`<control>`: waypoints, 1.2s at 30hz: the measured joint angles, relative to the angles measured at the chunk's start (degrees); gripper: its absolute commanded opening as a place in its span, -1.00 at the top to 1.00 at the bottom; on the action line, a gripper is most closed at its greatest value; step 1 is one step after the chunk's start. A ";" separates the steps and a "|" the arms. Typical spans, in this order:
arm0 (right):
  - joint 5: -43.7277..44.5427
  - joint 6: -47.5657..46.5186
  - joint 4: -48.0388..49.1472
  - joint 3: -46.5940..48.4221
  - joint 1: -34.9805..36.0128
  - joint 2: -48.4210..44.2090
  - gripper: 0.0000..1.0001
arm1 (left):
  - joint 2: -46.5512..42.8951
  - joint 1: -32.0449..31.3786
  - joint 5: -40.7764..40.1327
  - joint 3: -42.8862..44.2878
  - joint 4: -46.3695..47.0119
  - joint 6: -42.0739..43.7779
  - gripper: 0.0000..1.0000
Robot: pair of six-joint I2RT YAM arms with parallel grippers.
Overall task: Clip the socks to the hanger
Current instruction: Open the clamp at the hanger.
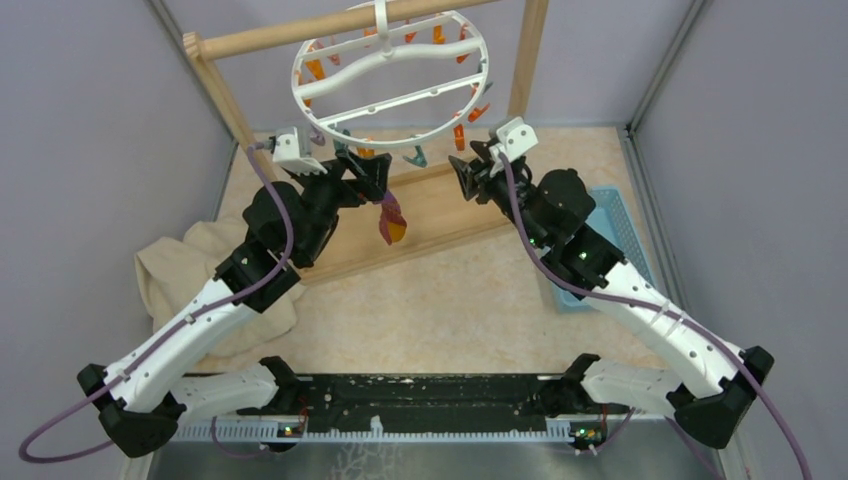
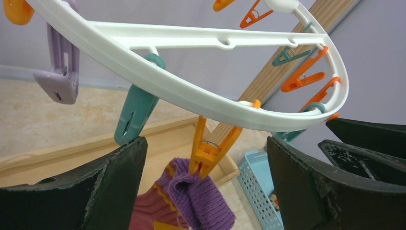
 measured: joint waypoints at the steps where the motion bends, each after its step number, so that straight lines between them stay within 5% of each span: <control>1: -0.44 0.00 0.52 0.00 0.00 0.46 0.01 | -0.02 0.00 -0.04 0.00 -0.04 0.00 -0.97; 20: -19.02 1.81 8.17 -0.02 0.00 8.50 -0.17 | -1.36 0.00 -1.73 0.00 -1.31 -0.02 -0.97; 36: -19.63 -3.50 9.16 0.57 -0.04 13.51 -0.17 | -2.16 0.04 -2.16 0.00 -2.25 -0.02 -0.97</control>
